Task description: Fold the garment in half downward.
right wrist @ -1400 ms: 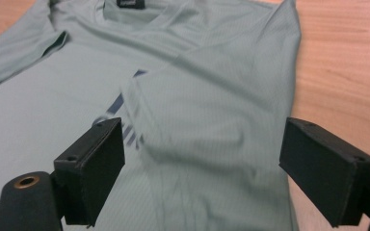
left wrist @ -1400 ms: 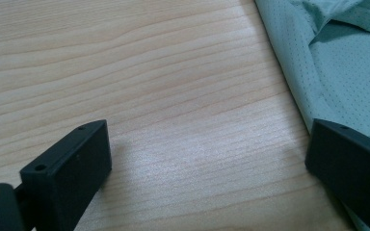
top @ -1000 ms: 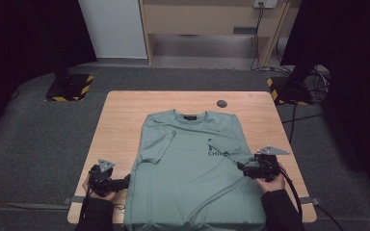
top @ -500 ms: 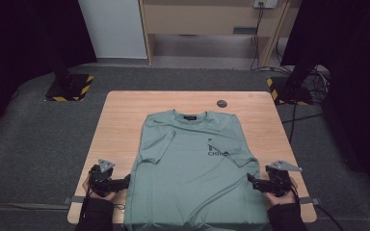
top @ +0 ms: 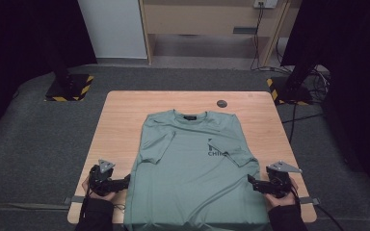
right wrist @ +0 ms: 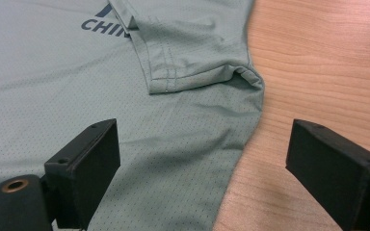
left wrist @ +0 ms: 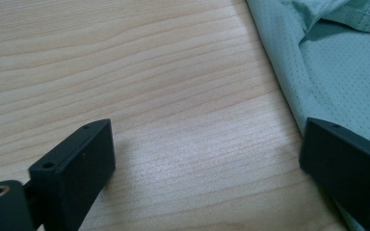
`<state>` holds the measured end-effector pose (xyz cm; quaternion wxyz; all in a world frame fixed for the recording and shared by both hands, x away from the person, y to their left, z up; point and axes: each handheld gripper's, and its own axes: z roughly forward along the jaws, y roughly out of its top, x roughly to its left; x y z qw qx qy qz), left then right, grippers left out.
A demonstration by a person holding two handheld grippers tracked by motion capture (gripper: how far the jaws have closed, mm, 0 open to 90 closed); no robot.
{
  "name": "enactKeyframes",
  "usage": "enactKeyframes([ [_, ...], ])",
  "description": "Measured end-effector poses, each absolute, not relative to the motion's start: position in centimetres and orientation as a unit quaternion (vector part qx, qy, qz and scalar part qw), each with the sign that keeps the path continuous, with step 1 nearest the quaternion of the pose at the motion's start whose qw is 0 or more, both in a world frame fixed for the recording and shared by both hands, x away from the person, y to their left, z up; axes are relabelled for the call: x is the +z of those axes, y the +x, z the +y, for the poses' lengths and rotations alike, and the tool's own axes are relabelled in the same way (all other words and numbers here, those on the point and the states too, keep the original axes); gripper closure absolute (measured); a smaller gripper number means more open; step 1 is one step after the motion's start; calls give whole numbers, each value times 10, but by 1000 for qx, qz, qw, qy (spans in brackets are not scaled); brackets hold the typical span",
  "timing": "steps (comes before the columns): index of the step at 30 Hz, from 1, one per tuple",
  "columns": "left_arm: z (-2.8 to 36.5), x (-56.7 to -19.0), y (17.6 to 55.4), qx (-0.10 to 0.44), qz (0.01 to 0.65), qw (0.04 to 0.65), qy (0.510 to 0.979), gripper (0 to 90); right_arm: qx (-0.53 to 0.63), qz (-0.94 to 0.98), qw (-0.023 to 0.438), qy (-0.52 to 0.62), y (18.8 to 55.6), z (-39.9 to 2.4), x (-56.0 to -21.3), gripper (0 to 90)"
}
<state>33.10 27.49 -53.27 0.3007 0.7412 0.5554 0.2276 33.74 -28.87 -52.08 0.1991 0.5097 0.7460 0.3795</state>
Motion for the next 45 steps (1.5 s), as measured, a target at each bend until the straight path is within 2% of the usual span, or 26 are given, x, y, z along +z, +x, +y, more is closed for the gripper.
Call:
enactKeyframes([
  [2, 274, -532, 331, 225, 556, 300, 742, 75, 380, 746, 199, 509, 337, -289, -520, 117],
  [9, 269, -521, 334, 222, 551, 309, 742, 82, 386, 743, 196, 510, 340, -292, -515, 122],
  [19, 262, -498, 347, 227, 538, 319, 746, 73, 399, 731, 217, 510, 349, -299, -482, 122],
  [33, 264, -455, 375, 245, 534, 352, 729, 86, 402, 727, 227, 509, 378, -297, -450, 124],
  [45, 252, -443, 401, 241, 531, 372, 722, 101, 403, 730, 230, 501, 401, -284, -436, 136],
])
